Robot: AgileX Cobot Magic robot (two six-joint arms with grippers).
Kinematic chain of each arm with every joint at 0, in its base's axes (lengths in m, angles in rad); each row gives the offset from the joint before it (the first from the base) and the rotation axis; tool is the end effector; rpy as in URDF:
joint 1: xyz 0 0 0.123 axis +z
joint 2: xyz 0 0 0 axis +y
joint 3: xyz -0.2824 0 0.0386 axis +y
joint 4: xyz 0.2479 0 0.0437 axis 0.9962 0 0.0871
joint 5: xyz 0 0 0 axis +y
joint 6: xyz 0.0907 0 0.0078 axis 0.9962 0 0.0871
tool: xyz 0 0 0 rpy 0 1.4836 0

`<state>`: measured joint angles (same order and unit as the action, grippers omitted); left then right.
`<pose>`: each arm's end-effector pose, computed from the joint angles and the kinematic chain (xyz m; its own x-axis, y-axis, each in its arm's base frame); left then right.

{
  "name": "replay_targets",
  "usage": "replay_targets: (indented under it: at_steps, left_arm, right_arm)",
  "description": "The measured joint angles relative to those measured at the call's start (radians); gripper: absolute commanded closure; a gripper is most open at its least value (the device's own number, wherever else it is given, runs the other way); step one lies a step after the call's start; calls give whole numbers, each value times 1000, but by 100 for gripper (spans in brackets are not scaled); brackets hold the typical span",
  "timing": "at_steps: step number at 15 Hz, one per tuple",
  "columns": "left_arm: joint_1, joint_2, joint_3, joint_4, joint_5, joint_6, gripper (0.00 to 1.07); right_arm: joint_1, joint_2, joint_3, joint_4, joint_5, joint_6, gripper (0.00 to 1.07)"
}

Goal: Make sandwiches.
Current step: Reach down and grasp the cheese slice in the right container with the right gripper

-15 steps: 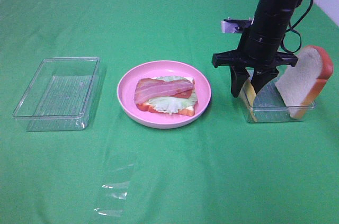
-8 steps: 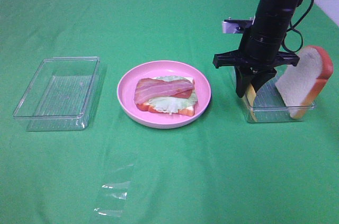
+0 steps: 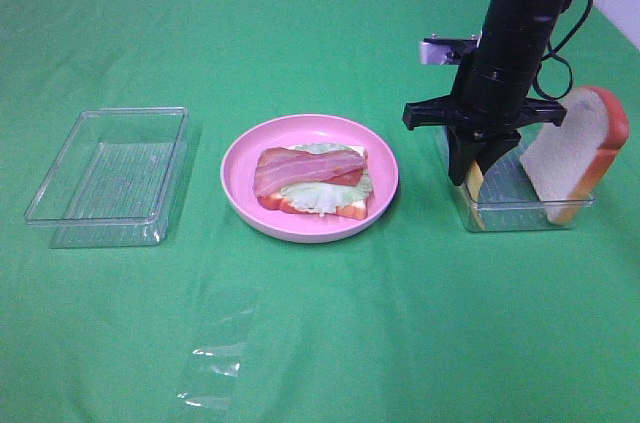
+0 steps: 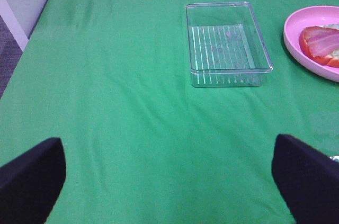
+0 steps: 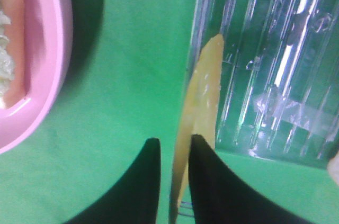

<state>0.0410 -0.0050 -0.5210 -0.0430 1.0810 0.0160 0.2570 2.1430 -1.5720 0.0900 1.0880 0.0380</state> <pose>-0.0088 -0.0038 0.2813 -0.4502 -0.0227 -0.8927 -0.0090 0.9997 -0.0209 0.4019 0.1131 0.1516 -0.9843 -0.1765 0.0057 -0.1755 0.9813 0.0794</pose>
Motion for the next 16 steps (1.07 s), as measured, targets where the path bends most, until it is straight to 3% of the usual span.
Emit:
replay_targets:
  at_steps: [16]
  left_arm:
    - [0,0,0,0,0,0,9]
  right_arm:
    - [0,-43,0,-11,-8,5,88]
